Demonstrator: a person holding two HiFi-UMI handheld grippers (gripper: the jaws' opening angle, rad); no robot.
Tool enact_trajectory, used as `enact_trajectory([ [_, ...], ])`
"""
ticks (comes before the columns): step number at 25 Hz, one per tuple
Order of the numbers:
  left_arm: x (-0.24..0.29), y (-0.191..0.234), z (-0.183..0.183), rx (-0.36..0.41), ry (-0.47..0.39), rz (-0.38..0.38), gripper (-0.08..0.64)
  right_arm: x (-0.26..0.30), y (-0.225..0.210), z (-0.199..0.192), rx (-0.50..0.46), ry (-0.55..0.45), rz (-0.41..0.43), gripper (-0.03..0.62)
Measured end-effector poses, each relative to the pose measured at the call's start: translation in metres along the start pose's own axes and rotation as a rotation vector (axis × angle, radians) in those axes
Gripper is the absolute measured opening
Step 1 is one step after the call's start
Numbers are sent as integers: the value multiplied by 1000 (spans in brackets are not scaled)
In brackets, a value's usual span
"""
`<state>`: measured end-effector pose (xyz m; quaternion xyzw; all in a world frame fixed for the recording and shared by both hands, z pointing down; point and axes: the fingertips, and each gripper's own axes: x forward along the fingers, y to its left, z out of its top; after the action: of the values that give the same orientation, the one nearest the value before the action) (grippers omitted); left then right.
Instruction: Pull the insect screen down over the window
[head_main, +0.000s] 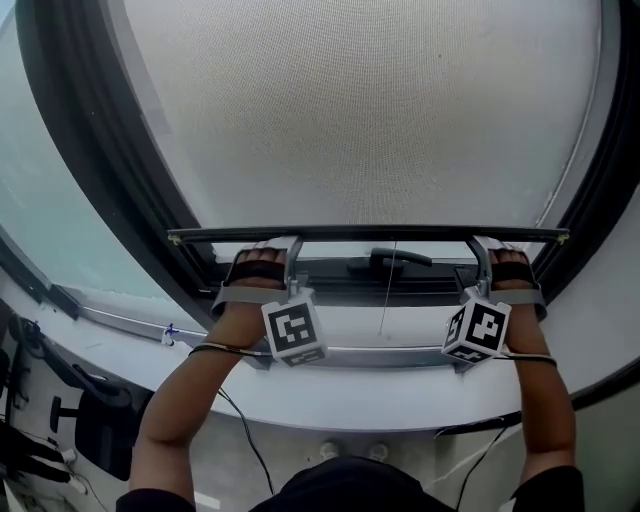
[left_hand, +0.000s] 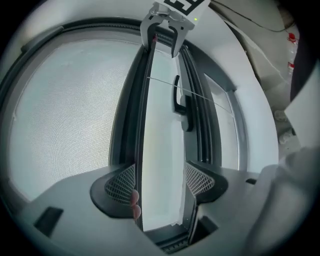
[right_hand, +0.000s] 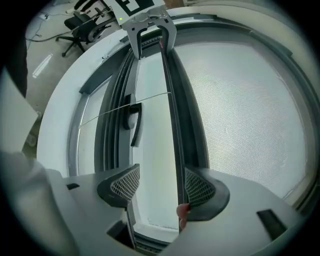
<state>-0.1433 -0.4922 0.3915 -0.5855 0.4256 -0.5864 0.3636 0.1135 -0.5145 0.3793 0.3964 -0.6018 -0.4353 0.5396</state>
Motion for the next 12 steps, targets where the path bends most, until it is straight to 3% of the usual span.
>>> enact_trajectory([
  [5,1,-11,-6,-11,10,-5,314,2,10,7,84,-10,-5,284],
  [12,2,-17,-2,-16,-17,-34,315,3,16,1,23,45,7,284],
])
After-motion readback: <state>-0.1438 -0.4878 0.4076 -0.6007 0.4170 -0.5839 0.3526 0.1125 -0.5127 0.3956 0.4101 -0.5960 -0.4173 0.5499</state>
